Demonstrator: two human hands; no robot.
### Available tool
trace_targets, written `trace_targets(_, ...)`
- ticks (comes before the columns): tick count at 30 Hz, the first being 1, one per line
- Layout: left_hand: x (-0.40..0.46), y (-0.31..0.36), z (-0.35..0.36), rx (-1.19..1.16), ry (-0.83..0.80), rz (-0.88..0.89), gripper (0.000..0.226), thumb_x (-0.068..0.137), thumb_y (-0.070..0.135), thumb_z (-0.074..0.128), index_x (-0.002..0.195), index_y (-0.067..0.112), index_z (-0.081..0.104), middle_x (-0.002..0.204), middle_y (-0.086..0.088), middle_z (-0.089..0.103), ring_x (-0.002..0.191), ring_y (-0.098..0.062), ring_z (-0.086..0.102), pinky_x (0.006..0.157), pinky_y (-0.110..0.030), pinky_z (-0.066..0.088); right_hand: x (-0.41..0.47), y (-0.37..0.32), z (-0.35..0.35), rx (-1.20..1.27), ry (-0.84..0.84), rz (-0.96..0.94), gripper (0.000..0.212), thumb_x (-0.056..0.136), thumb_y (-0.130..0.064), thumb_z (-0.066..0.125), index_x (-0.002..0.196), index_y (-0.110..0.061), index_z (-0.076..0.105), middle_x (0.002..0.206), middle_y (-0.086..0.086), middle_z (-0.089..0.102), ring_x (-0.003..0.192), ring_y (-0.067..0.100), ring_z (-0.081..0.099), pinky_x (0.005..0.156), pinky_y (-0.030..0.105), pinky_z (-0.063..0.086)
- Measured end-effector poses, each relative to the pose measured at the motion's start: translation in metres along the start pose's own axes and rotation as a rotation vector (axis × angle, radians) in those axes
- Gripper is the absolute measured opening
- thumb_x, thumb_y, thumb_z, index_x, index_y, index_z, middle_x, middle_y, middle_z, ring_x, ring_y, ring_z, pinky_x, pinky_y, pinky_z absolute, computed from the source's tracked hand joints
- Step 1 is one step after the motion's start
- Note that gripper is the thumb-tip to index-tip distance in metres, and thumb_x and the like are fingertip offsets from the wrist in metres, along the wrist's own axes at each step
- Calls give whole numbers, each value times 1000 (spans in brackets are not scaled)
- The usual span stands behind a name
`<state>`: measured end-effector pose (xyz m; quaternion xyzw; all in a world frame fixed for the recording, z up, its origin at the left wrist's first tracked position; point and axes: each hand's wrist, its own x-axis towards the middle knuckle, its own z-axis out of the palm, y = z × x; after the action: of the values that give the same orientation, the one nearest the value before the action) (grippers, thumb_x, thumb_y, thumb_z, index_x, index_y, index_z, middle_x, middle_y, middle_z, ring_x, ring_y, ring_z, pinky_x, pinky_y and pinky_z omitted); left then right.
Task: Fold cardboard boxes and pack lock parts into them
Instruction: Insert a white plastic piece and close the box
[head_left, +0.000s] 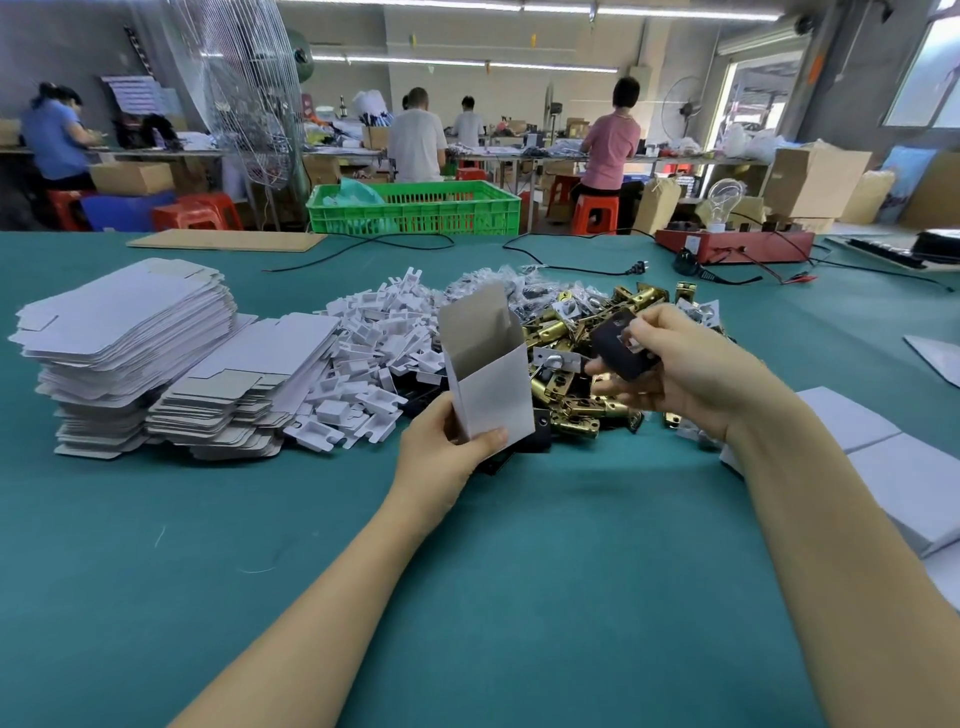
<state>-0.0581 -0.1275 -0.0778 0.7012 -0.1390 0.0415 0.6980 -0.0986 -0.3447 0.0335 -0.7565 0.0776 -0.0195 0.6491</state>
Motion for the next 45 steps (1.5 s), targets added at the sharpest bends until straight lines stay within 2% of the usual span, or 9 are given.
trace_targets(3, -2, 1, 2, 20, -106, -5, 40, 77, 0, 79, 106, 25, 68, 102, 5, 73, 94, -9, 67, 73, -16, 52, -11, -13, -3, -217, 42, -279, 11, 97, -19, 54, 89, -18, 61, 83, -2, 65, 82, 20, 62, 74, 35, 53)
trace_targets(9, -4, -1, 5, 149, -204, 20, 41, 75, 2, 80, 110, 19, 69, 104, 1, 73, 102, -22, 67, 93, -42, 53, -36, -40, 16, -501, -118, -648, 9, 89, -18, 66, 93, -20, 73, 78, -10, 69, 62, 5, 56, 61, 16, 43)
trace_targets(15, -6, 2, 3, 183, -195, 16, 36, 74, 5, 82, 106, 11, 67, 102, -5, 72, 101, -27, 66, 93, -51, 52, -39, -41, 33, -872, -95, -684, 11, 86, -18, 71, 94, -21, 77, 81, -14, 65, 75, 2, 58, 67, 9, 38)
trace_targets(23, -6, 3, 4, 202, -162, 6, 34, 74, 3, 82, 104, 8, 67, 101, -7, 72, 99, -30, 66, 92, -53, 51, -39, -41, 34, -1087, -173, -666, 14, 88, -13, 67, 98, -16, 77, 83, -11, 63, 81, 9, 58, 73, 18, 38)
trace_targets(30, -6, 3, 4, 259, -162, 7, 36, 72, 10, 85, 103, 17, 68, 99, 2, 73, 96, -23, 67, 90, -51, 52, -36, -38, 37, -1273, -249, -597, 19, 91, -18, 62, 106, -19, 74, 93, -7, 67, 83, 11, 51, 66, 13, 30)
trace_targets(32, -7, 4, 4, 254, -161, 6, 39, 69, 15, 84, 104, 16, 68, 100, 0, 73, 97, -25, 67, 90, -53, 51, -35, -37, 38, -1267, -263, -588, 18, 90, -18, 64, 104, -17, 74, 96, -3, 69, 85, 13, 57, 68, 18, 33)
trace_targets(39, -5, 3, 4, 256, -143, 2, 38, 73, 7, 83, 106, 16, 68, 101, 1, 73, 98, -25, 67, 92, -52, 51, -40, -44, 19, -1013, -110, -622, 12, 84, -22, 72, 95, -22, 75, 82, -12, 69, 72, -6, 56, 63, 4, 38)
trace_targets(42, -6, 3, 4, 239, -113, 4, 35, 73, 7, 83, 104, 12, 67, 99, -5, 73, 96, -32, 65, 90, -54, 50, -41, -43, 20, -986, -156, -583, 10, 84, -16, 72, 91, -22, 76, 60, -29, 61, 64, -9, 57, 58, 2, 37)
trace_targets(45, -7, 4, 4, 214, -116, 0, 35, 72, 12, 82, 104, 9, 67, 99, -10, 71, 97, -35, 64, 89, -54, 49, -39, -39, 29, -1017, -200, -574, 13, 85, -12, 69, 95, -19, 75, 59, -27, 57, 53, -9, 58, 55, 1, 38)
